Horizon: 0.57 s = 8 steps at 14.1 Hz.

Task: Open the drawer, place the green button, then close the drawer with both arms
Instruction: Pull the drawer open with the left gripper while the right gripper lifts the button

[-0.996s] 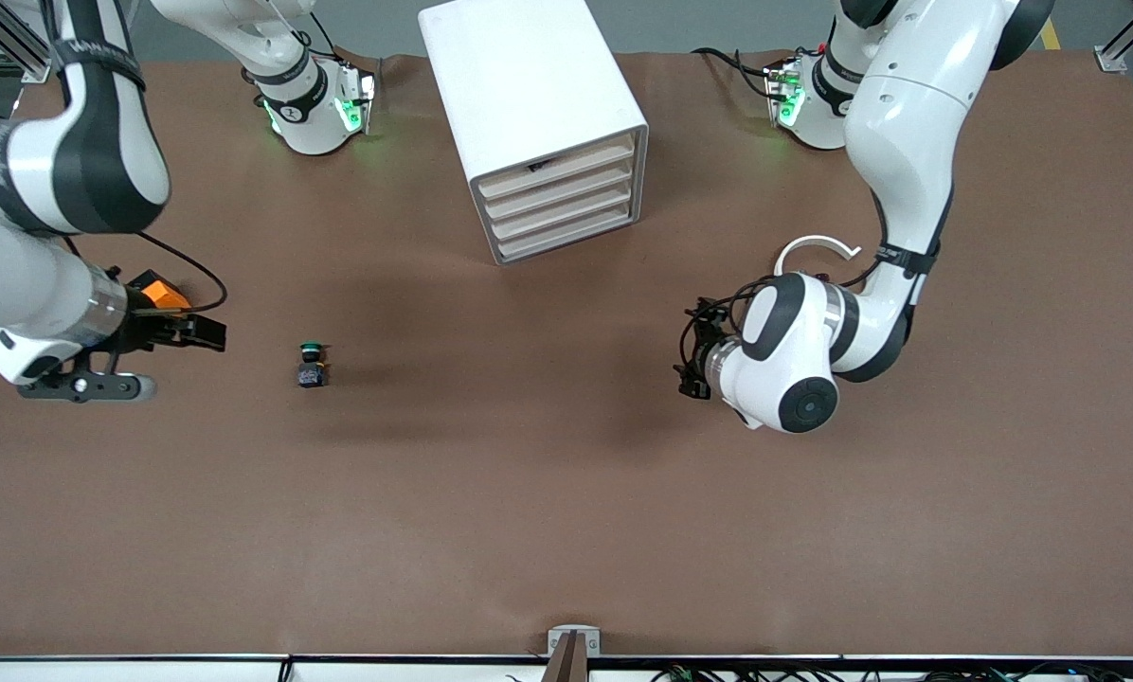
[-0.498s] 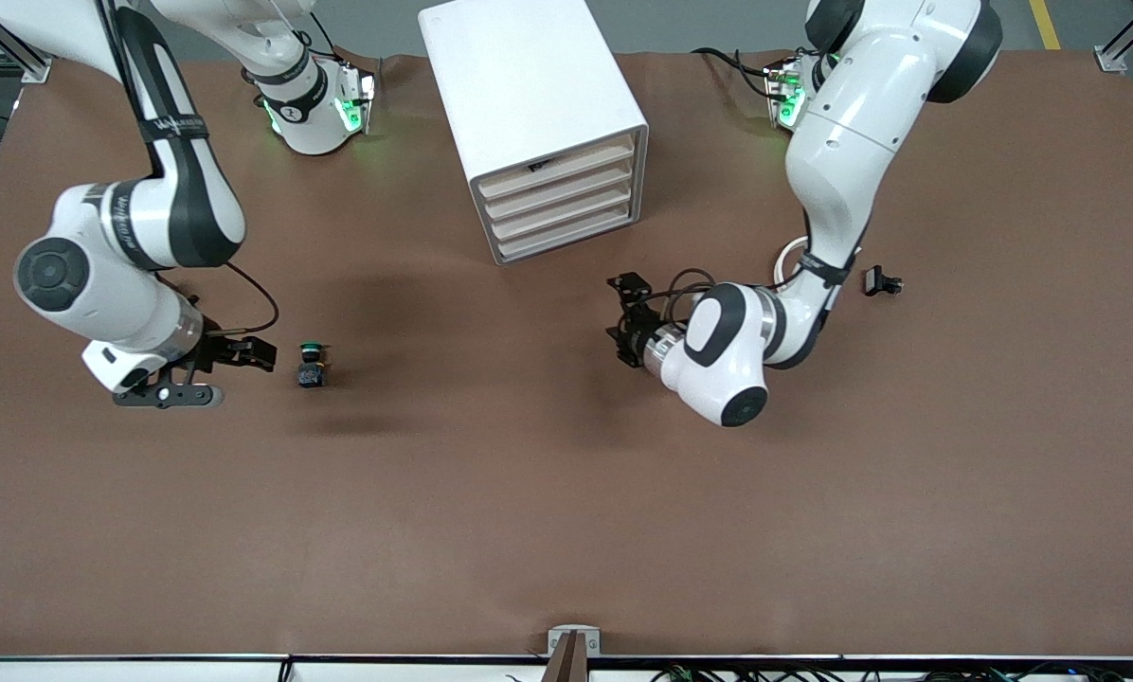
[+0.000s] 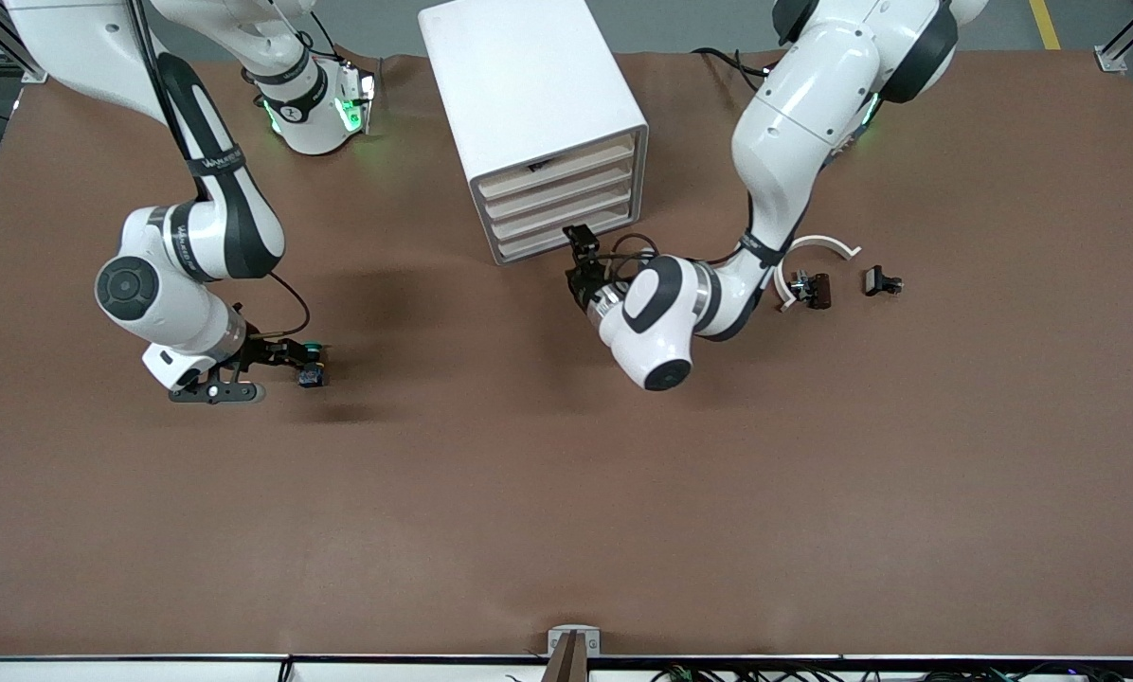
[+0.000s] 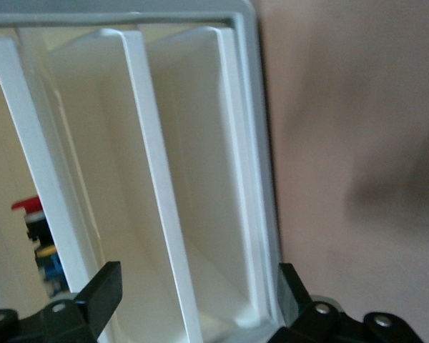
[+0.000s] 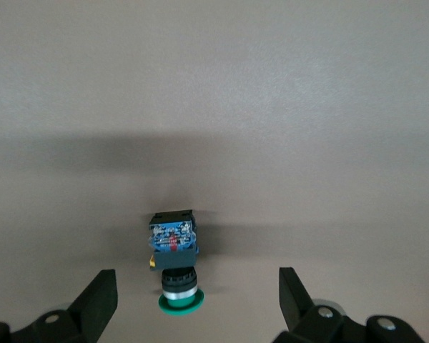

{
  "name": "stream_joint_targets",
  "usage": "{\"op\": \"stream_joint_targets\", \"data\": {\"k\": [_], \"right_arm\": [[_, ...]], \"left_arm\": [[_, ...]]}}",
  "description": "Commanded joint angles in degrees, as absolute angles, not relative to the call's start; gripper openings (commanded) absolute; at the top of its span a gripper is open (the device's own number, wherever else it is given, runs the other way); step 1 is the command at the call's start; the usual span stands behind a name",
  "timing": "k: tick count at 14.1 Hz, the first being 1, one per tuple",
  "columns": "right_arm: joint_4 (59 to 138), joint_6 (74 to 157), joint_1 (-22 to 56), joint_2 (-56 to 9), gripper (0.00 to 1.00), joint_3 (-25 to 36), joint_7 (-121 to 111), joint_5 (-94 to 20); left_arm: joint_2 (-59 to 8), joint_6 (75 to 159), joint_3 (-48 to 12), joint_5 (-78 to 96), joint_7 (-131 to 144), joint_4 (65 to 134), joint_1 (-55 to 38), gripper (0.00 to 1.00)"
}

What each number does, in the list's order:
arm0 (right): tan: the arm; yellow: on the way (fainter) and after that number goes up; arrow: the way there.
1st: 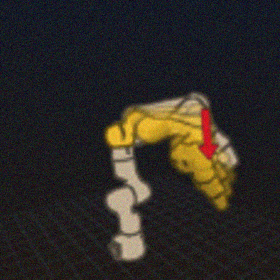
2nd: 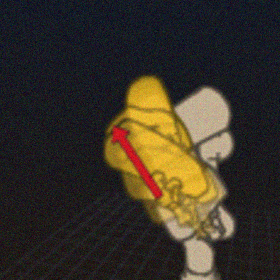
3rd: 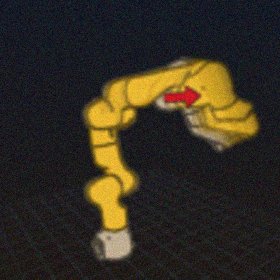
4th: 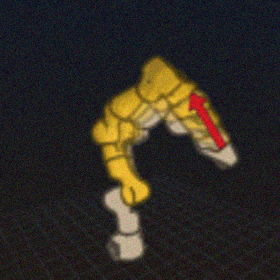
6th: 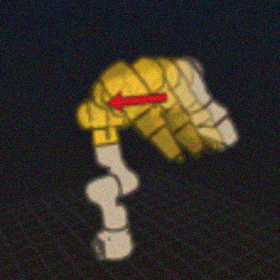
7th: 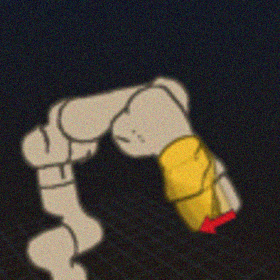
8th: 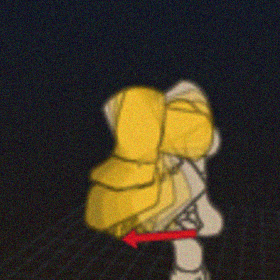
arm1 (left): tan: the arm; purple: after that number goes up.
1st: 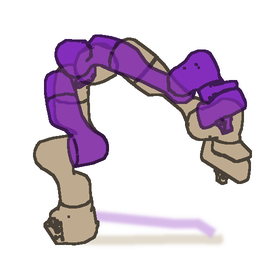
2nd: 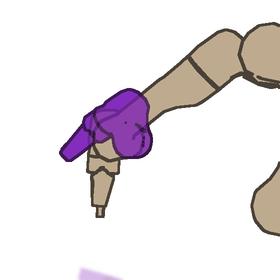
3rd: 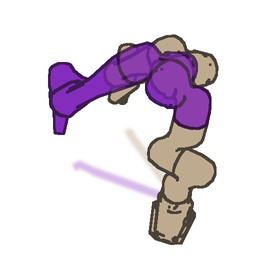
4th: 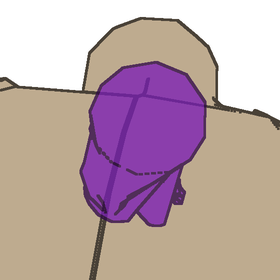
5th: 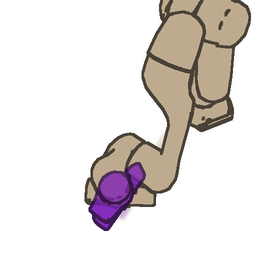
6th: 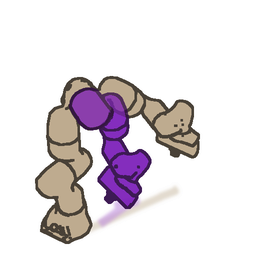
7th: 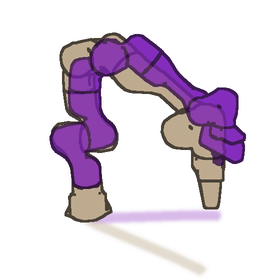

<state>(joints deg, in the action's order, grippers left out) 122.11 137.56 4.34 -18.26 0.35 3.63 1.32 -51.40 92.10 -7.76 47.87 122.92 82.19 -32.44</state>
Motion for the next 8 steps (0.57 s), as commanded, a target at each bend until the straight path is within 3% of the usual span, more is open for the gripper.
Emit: {"op": "stream_joint_targets", "data": {"k": [1, 6, 8], "right_arm": [[121.9, 142.0, 4.3, -21.6, 1.0, 0.2, 4.0, 1.5], [121.8, 144.0, 7.5, -25.0, 1.0, 0.2, 8.5, 1.5], [121.8, 145.2, 7.4, -25.7, 1.0, 0.3, 8.0, 1.6]], "left_arm": [[-51.8, 89.7, -7.4, 49.2, 123.4, 83.4, -34.2, 0.81], [-51.8, 89.8, -7.4, 52.1, 123.3, 85.3, -36.5, 0.62], [-51.9, 89.8, -7.3, 52.3, 123.3, 85.6, -37.2, 0.49]]}}
